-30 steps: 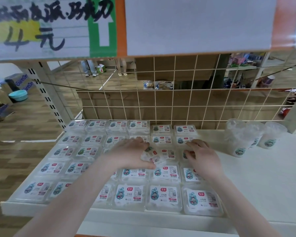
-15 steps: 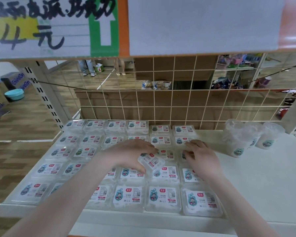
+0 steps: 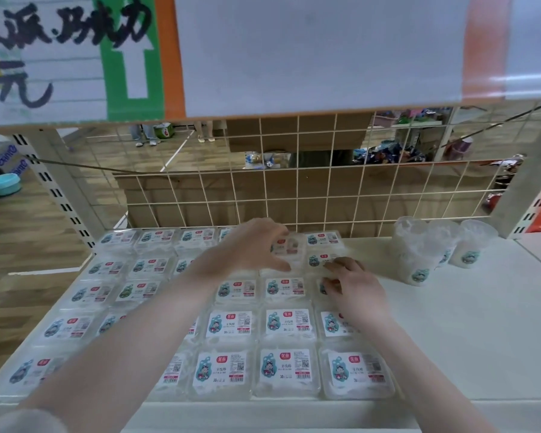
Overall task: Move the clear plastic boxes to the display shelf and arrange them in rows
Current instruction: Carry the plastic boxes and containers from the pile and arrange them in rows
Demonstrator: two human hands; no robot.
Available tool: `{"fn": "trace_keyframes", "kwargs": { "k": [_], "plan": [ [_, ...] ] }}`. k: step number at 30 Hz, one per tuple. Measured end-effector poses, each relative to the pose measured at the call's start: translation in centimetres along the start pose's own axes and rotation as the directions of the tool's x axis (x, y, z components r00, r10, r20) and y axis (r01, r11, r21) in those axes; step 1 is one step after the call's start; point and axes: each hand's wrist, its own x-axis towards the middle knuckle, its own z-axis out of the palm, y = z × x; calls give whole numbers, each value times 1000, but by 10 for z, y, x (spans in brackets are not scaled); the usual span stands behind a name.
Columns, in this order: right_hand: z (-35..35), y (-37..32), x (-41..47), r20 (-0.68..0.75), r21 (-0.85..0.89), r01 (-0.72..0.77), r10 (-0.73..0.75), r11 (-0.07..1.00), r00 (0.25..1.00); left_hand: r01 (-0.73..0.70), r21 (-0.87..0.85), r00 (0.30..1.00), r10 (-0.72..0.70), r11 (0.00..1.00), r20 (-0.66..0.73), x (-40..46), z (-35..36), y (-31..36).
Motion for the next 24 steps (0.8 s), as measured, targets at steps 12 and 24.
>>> {"fn": "trace_keyframes", "kwargs": {
  "k": [12, 24],
  "plan": [
    [-3, 0, -2, -15, 19, 9, -9, 1000, 1000, 175, 193, 950, -217, 965, 223, 78, 7, -1],
    [-3, 2, -2, -11, 47, 21, -21, 999, 1000, 213, 204, 942, -256, 956, 217, 81, 14, -12]
  ]
}}
